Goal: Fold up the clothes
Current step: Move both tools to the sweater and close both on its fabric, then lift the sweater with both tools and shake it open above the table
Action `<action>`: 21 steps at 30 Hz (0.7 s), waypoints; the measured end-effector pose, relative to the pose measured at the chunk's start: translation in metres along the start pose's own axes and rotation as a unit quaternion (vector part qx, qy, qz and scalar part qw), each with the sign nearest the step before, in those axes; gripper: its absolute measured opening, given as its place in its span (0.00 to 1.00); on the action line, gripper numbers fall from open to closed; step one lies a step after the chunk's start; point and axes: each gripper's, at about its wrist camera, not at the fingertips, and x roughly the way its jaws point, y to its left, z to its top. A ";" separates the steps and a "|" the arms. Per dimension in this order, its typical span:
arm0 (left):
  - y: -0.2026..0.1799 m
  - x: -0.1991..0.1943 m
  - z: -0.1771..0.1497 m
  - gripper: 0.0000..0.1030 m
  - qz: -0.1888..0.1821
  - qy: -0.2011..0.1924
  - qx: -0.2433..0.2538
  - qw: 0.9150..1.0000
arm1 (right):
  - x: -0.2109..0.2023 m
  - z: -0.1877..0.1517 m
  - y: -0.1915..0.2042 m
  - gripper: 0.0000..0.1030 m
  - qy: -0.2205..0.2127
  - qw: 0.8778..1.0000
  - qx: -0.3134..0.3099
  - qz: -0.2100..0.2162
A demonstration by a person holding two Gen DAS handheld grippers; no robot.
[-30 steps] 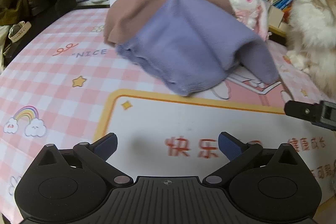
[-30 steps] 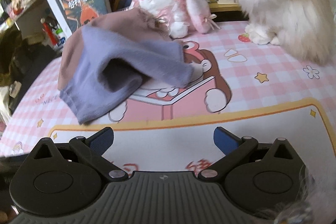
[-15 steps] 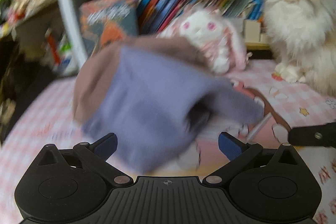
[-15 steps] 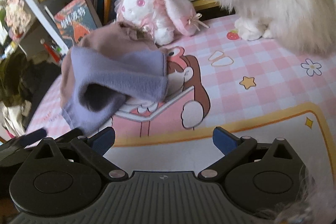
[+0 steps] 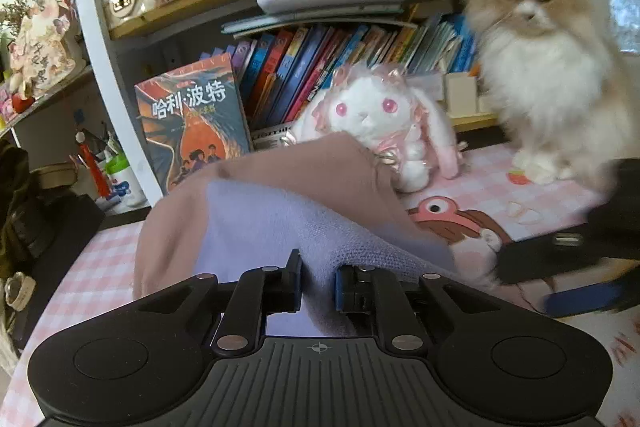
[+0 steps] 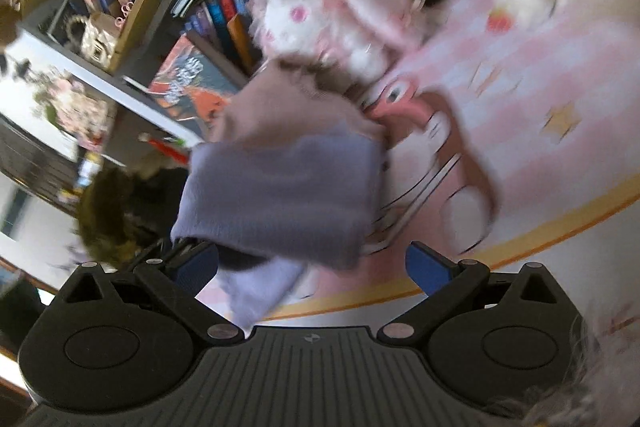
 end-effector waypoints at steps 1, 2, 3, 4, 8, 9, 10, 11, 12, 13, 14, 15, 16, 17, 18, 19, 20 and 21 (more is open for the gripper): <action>0.003 -0.005 -0.002 0.13 -0.003 0.003 -0.009 1.000 | 0.006 -0.002 -0.002 0.98 0.013 1.000 0.019 0.010; 0.006 -0.010 -0.003 0.13 -0.006 0.007 -0.019 1.000 | 0.013 -0.003 -0.005 0.98 0.026 0.999 0.038 0.020; 0.010 -0.015 -0.005 0.13 -0.009 0.010 -0.028 1.000 | 0.019 -0.006 -0.007 0.98 0.040 0.997 0.057 0.029; 0.013 -0.020 -0.006 0.13 -0.012 0.013 -0.037 0.999 | 0.024 -0.009 -0.010 0.98 0.053 0.995 0.075 0.035; 0.021 -0.040 -0.016 0.13 -0.014 0.018 -0.054 0.998 | 0.034 -0.021 -0.019 0.94 0.089 0.983 0.144 0.069; 0.022 -0.046 -0.017 0.13 -0.013 0.016 -0.057 0.998 | 0.036 -0.023 -0.021 0.88 0.096 0.980 0.159 0.076; 0.024 -0.051 -0.017 0.13 -0.012 0.014 -0.060 0.998 | 0.038 -0.026 -0.023 0.86 0.102 0.976 0.175 0.084; 0.025 -0.057 -0.018 0.13 -0.011 0.012 -0.063 0.998 | 0.039 -0.028 -0.024 0.76 0.109 0.973 0.186 0.088; 0.027 -0.062 -0.018 0.13 -0.008 0.009 -0.064 0.998 | 0.041 -0.030 -0.025 0.55 0.112 0.971 0.191 0.088; 0.029 -0.065 -0.018 0.13 -0.003 0.007 -0.061 0.998 | 0.042 -0.032 -0.026 0.42 0.111 0.970 0.195 0.090; 0.031 -0.068 -0.017 0.13 0.002 0.005 -0.056 0.998 | 0.040 -0.033 -0.027 0.20 0.106 0.970 0.197 0.098; 0.033 -0.071 -0.016 0.13 0.005 0.004 -0.049 0.999 | 0.037 -0.031 -0.026 0.14 0.098 0.970 0.194 0.107; 0.033 -0.073 -0.015 0.13 0.007 0.001 -0.040 0.999 | 0.033 -0.030 -0.024 0.12 0.090 0.971 0.190 0.117; 0.032 -0.076 -0.013 0.12 0.009 -0.005 -0.031 0.999 | 0.028 -0.028 -0.022 0.11 0.080 0.971 0.186 0.127; 0.032 -0.079 -0.009 0.12 0.007 -0.014 -0.024 1.000 | 0.020 -0.022 -0.017 0.10 0.064 0.972 0.178 0.142; 0.031 -0.084 -0.005 0.12 0.002 -0.026 -0.018 0.999 | 0.009 -0.014 -0.012 0.09 0.045 0.971 0.172 0.161; 0.030 -0.090 0.004 0.12 -0.008 -0.046 -0.014 0.999 | -0.002 -0.005 -0.006 0.09 0.024 0.968 0.168 0.184; 0.029 -0.099 0.014 0.11 -0.022 -0.072 -0.014 0.997 | -0.013 0.007 0.001 0.09 0.003 0.964 0.166 0.210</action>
